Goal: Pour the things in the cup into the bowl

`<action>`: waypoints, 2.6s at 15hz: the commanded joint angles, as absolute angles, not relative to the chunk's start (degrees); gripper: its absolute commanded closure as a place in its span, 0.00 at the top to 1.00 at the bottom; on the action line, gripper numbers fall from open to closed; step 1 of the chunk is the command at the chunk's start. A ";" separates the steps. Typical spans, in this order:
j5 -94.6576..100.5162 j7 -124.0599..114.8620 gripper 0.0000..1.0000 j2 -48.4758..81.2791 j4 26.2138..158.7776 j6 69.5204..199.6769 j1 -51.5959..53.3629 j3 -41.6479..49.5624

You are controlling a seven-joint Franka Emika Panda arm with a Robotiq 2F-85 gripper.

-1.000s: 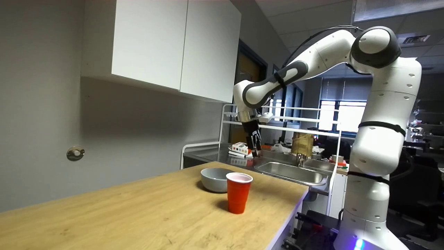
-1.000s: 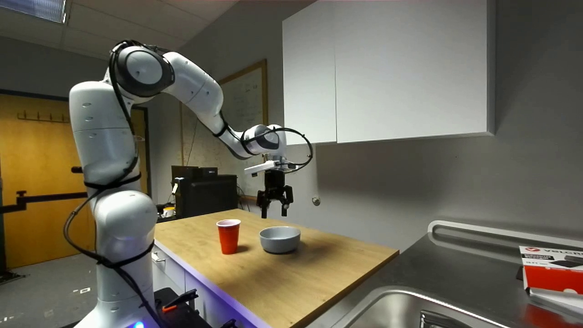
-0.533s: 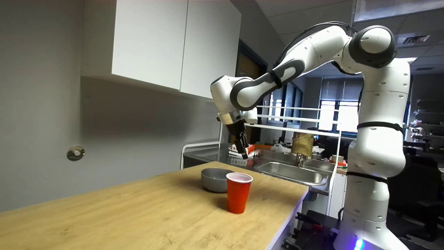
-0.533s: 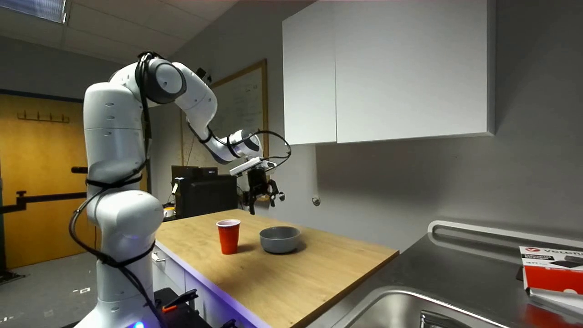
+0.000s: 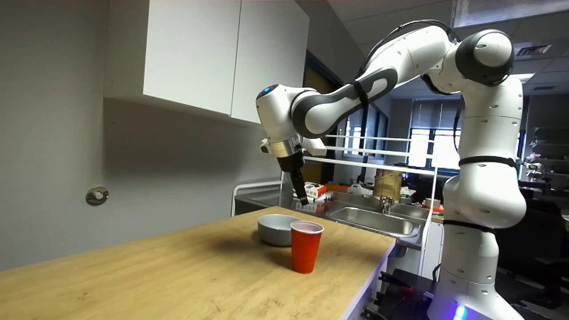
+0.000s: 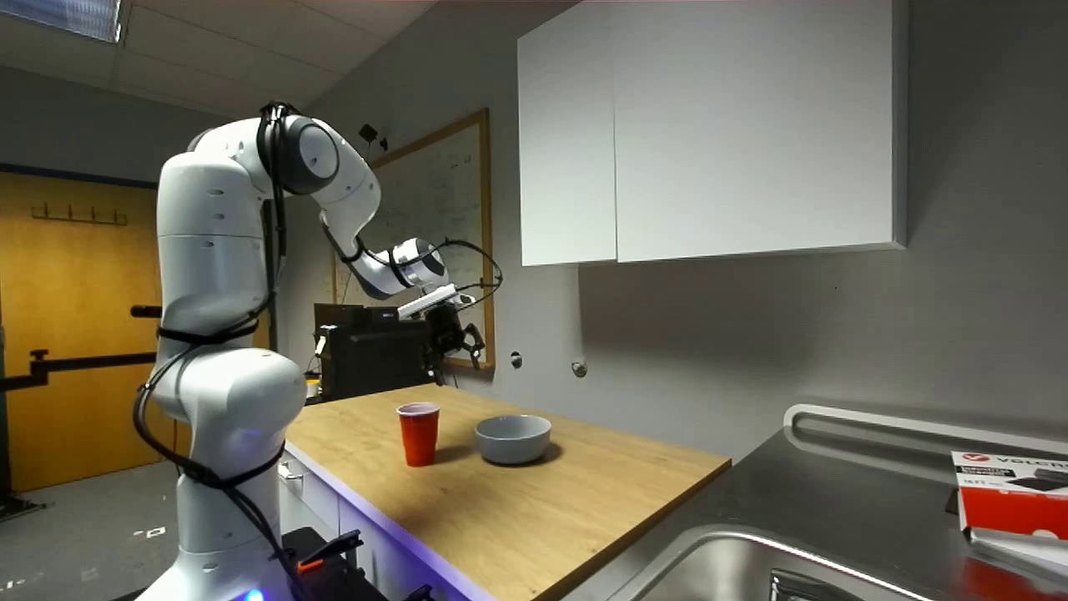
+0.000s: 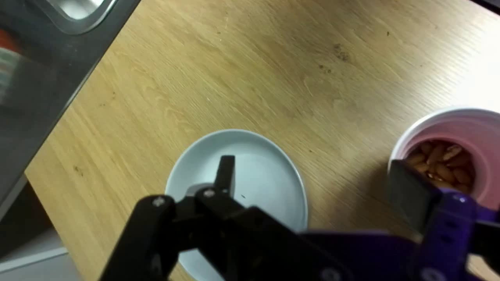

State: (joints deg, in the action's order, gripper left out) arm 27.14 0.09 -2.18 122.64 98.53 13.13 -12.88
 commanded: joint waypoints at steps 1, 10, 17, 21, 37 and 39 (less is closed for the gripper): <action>24.89 6.78 1.00 -3.41 123.07 101.73 14.16 -13.73; 10.01 24.48 1.00 -8.91 130.44 108.57 13.90 -11.93; 10.11 26.05 1.00 -14.45 137.97 110.31 14.73 -11.83; 9.23 28.75 1.00 -14.24 137.28 107.27 15.50 -11.86; 9.39 36.37 1.00 -6.77 133.68 106.69 18.73 -14.14; 8.93 39.50 1.00 -5.17 132.47 106.69 17.80 -13.33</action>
State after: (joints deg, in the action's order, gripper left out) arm 10.16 34.45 -7.97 135.53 107.39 19.03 -14.70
